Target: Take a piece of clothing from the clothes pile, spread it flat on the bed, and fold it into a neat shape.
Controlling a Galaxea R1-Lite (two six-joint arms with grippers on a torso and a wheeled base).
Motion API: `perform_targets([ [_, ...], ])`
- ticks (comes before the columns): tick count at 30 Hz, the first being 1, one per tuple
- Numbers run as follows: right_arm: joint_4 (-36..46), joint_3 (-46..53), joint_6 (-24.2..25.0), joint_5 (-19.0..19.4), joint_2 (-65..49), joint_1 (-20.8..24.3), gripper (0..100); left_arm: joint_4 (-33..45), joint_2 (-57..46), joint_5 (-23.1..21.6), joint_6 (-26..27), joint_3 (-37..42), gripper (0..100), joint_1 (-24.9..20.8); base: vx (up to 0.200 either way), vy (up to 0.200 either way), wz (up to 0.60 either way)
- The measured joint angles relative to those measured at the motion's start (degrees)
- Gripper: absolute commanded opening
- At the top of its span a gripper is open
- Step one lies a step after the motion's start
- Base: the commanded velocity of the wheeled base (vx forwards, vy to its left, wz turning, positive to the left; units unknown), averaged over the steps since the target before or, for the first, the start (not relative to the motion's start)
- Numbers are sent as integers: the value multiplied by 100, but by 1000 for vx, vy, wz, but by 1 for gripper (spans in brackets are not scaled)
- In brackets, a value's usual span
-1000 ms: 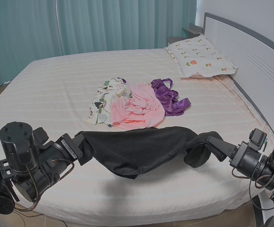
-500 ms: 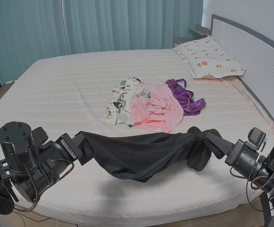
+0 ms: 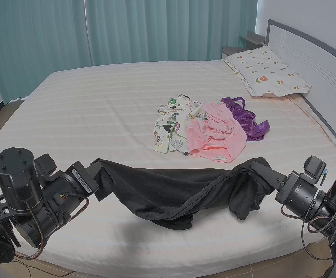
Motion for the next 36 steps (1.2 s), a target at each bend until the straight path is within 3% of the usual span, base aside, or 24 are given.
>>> perform_targets([
  [32,-13,39,16,39,-9,80,0,22,-39,24,20,48,0,0,0,200,0],
  [36,-13,33,24,46,-9,72,0,20,-50,29,20,55,0,0,0,0,0],
])
